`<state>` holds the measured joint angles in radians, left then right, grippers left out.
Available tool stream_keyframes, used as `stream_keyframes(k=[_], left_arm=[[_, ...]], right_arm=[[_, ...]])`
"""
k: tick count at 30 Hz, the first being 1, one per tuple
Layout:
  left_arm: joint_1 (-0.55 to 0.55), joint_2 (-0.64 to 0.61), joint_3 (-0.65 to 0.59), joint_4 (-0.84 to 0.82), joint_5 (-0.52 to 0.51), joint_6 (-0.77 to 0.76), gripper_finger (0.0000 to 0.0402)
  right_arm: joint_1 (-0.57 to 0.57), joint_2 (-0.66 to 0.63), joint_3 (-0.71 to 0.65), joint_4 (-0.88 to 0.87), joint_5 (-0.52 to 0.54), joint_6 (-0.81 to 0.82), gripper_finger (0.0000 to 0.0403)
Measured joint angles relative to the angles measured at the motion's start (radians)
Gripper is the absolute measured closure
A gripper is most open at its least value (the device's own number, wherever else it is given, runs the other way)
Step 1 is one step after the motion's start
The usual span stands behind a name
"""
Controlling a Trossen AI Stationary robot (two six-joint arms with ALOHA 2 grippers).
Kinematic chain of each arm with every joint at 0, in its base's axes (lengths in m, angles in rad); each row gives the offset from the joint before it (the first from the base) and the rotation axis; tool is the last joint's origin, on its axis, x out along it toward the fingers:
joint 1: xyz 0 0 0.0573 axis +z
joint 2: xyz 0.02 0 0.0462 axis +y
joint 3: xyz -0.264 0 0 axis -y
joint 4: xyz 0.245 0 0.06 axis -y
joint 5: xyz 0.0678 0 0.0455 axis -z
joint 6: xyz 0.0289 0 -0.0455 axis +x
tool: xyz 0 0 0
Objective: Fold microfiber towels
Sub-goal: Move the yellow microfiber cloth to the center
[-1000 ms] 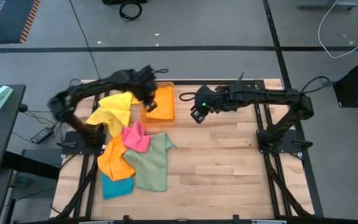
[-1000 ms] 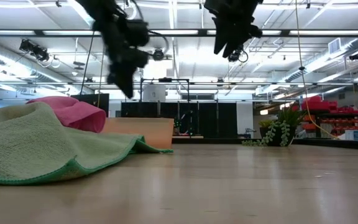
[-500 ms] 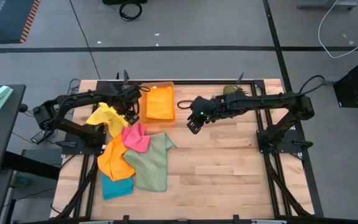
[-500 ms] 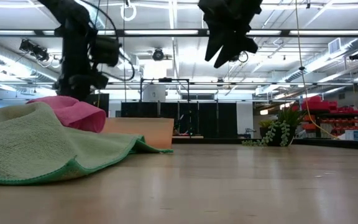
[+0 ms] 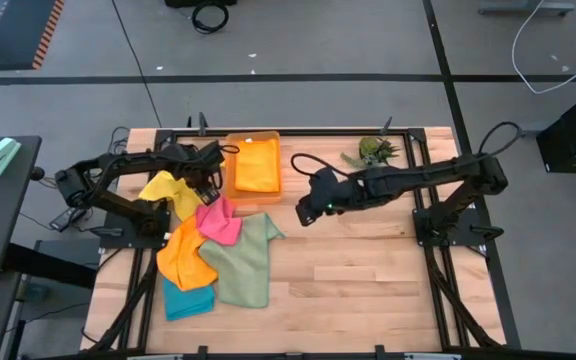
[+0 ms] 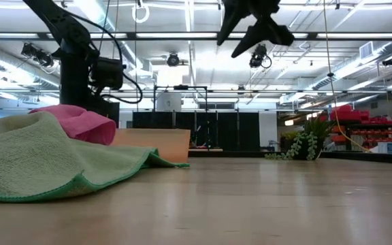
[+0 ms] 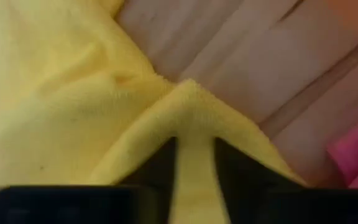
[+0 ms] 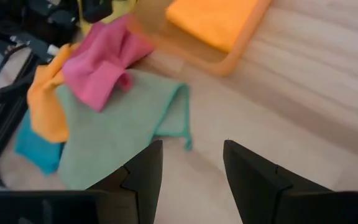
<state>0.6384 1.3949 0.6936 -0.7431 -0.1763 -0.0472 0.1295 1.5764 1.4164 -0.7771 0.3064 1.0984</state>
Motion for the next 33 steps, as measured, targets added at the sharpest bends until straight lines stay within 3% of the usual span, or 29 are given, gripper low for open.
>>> stream_keyframes(k=[2, 13, 16, 20, 28, 31, 33], left_arm=[[0.001, 0.000, 0.000, 0.022, 0.000, 0.003, 0.0379], [-0.001, -0.048, 0.155, -0.075, 0.001, -0.035, 0.0391], [0.000, -0.040, 0.153, -0.036, 0.005, -0.069, 0.0359], [-0.002, 0.028, 0.126, -0.033, 0.049, -0.078, 0.0282], [-0.002, 0.175, 0.122, -0.005, -0.039, -0.138, 0.0122], [-0.002, 0.208, 0.124, -0.050, -0.052, -0.153, 0.0089], [-0.002, 0.217, 0.127, -0.083, -0.049, -0.158, 0.0096]], right_arm=[[0.028, 0.000, 0.009, -0.003, 0.005, 0.016, 0.0226], [0.186, -0.063, 0.025, -0.061, 0.143, 0.020, 0.0226], [0.218, -0.094, 0.025, -0.077, 0.168, 0.028, 0.0226], [0.274, -0.126, 0.025, -0.088, 0.208, 0.028, 0.0226], [0.336, -0.175, 0.025, -0.139, 0.230, 0.028, 0.0226], [0.338, -0.192, 0.025, -0.157, 0.233, 0.028, 0.0226], [0.338, -0.200, 0.025, -0.172, 0.236, 0.025, 0.0226]])
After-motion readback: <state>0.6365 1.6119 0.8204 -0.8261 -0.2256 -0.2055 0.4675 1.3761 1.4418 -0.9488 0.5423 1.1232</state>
